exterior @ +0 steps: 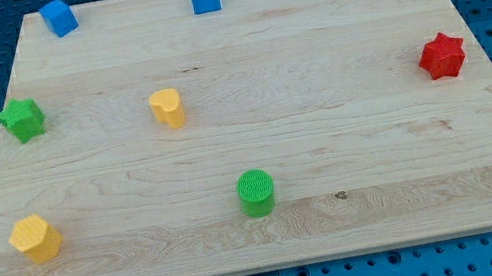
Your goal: Push the red circle right to the blue triangle
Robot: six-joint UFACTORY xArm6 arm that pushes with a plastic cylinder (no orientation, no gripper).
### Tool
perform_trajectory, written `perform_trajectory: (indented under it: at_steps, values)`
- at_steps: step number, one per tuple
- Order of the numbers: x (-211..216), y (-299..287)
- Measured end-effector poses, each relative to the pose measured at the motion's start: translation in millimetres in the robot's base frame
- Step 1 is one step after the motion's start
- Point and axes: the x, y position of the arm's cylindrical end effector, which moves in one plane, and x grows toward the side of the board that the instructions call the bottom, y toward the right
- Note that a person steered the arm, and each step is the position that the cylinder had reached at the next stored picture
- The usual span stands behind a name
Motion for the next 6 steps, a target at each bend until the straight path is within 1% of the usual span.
perform_trajectory:
  at_steps: [2,3,4,5,6]
  values:
    - [43,-42]
    - [42,-90]
    - [28,-106]
    - [28,-84]
    - [22,-48]
